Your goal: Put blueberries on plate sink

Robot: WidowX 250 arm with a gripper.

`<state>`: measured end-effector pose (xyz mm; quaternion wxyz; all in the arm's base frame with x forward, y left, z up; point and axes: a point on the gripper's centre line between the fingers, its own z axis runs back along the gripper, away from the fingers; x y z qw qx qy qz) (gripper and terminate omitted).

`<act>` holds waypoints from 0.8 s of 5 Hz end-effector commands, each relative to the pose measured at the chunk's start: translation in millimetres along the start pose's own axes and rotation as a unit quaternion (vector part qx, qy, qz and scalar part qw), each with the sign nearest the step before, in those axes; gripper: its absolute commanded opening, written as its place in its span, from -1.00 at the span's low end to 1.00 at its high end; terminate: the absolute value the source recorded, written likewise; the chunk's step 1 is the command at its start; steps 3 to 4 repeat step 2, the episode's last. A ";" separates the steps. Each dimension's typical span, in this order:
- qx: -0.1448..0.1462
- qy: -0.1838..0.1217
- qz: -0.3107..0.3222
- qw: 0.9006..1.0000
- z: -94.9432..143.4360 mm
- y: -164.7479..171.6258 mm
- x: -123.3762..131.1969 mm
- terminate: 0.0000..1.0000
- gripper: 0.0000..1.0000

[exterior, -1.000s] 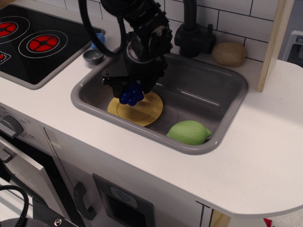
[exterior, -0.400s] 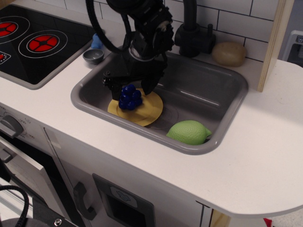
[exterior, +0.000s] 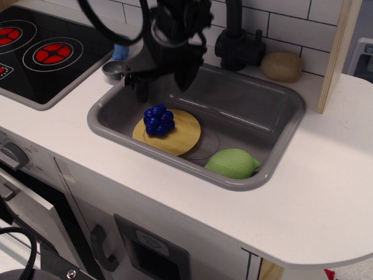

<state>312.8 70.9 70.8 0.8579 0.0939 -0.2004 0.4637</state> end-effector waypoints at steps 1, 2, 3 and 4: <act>-0.033 -0.007 0.002 0.999 29.2 1.5 10.5 -1.00 1.00; -0.033 -0.007 0.002 0.999 29.2 1.5 10.5 1.00 1.00; -0.033 -0.007 0.002 0.999 29.2 1.5 10.5 1.00 1.00; -0.033 -0.007 0.002 0.999 29.2 1.5 10.5 1.00 1.00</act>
